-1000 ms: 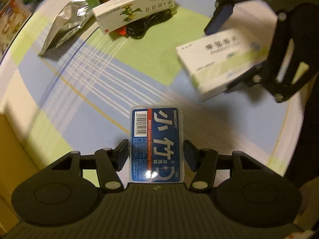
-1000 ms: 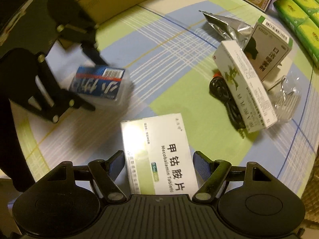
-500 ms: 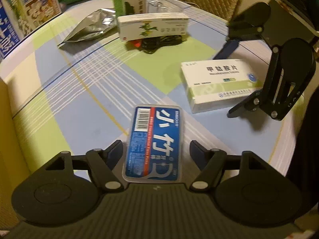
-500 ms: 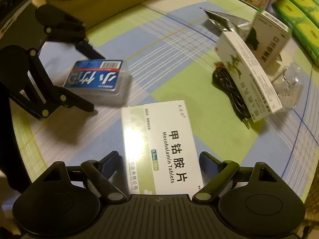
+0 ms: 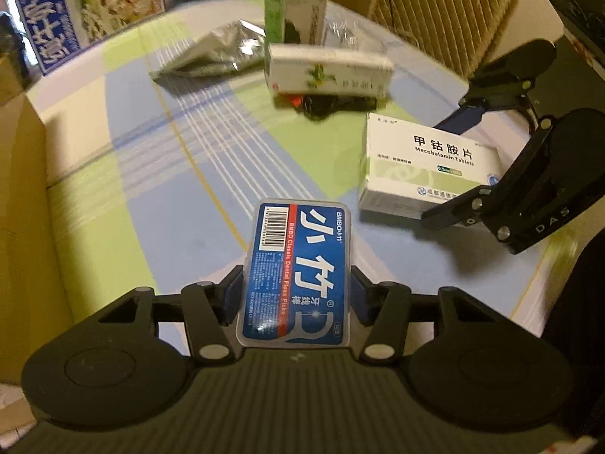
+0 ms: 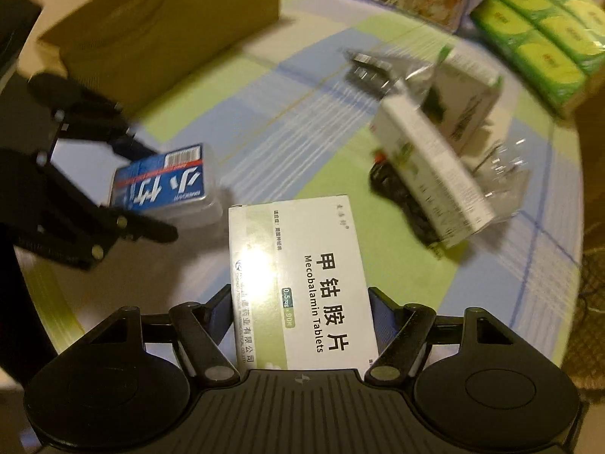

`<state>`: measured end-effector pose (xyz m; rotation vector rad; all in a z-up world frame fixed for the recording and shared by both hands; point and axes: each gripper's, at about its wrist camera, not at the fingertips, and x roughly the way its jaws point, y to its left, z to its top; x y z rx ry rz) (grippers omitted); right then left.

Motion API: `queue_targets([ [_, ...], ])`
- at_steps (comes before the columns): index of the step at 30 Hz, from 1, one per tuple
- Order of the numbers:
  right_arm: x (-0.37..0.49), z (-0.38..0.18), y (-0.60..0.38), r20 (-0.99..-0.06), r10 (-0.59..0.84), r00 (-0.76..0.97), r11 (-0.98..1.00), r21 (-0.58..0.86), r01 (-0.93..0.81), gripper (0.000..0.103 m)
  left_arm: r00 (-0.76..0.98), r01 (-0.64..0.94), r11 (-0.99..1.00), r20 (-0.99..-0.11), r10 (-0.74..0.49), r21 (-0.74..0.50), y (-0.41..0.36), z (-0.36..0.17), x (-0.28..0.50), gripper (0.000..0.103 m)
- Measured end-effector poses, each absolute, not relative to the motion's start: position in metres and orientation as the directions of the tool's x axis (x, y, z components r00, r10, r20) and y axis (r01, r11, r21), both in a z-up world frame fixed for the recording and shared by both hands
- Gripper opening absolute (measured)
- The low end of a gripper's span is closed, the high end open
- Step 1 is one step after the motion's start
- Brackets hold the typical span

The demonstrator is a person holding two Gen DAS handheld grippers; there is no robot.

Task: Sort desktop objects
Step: 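Carry the floss box with the left tool while the right tool carries the tablet box toward the cardboard box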

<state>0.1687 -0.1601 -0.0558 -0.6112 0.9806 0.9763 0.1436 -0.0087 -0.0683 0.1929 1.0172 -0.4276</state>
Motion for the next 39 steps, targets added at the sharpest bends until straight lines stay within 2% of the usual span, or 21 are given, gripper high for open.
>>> queue_targets([
  [7, 0.152, 0.002, -0.143, -0.845, 0.453, 0.286, 0.54, 0.004, -0.842, 0.07, 0.54, 0.349, 0.936, -0.807, -0.24, -0.045, 0.005, -0.018, 0.13, 0.051],
  [17, 0.111, 0.07, -0.088, -0.771, 0.552, 0.316, 0.516, 0.018, -0.856, 0.07, 0.634, 0.245, 0.969, -0.762, -0.134, 0.033, 0.052, 0.052, 0.1, 0.051],
  [29, 0.07, 0.083, 0.008, -0.745, 0.613, 0.263, 0.428, 0.033, -0.903, 0.07, 0.684, 0.105, 0.991, -0.729, -0.014, 0.08, 0.143, 0.097, 0.065, 0.051],
  [39, 0.072, 0.088, 0.074, -0.735, 0.638, 0.231, 0.416, 0.076, -0.906, 0.07, 0.683, 0.023, 0.998, -0.73, 0.023, 0.053, 0.226, 0.111, 0.077, 0.051],
])
